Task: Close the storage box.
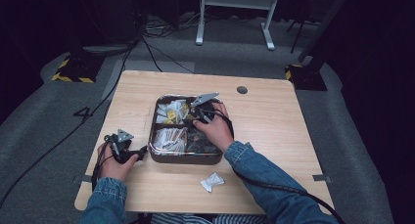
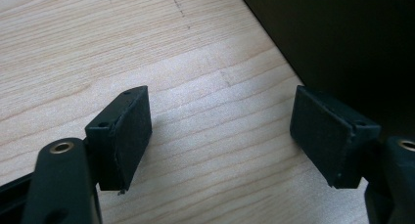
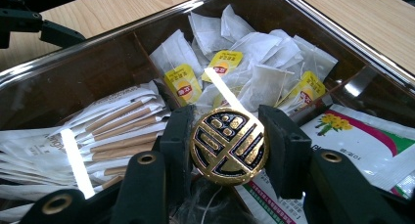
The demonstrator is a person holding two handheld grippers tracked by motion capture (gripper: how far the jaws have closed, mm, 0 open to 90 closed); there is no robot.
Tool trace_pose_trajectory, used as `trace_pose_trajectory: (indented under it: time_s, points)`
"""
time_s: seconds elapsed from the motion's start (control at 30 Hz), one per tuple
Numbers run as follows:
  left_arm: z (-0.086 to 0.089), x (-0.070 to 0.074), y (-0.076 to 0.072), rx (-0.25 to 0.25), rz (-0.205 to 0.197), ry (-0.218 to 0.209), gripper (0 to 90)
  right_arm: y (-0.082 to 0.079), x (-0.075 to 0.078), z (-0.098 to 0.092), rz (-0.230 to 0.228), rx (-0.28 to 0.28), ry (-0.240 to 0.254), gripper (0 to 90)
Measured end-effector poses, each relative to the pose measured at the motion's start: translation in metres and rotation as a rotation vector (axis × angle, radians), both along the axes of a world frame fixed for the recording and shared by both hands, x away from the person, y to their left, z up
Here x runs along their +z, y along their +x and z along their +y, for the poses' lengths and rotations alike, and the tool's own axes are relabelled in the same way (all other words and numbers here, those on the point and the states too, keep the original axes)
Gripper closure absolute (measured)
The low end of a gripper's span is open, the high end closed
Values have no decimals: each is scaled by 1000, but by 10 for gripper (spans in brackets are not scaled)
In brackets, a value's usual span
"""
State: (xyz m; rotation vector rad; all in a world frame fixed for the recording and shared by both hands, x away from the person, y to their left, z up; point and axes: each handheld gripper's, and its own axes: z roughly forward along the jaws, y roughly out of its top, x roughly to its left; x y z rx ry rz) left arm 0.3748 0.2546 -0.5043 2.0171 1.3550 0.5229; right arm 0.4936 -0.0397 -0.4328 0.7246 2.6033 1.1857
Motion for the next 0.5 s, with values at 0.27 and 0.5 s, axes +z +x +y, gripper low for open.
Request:
trace_pose_trajectory:
  time_s: [0.27,0.5]
  points:
    - [0,0,1,4,0,-3,237,-4,-3,3,-23,1,-17,590]
    - [0,0,1,3,2,-3,235,-6,-6,6,-20,0,-12,590]
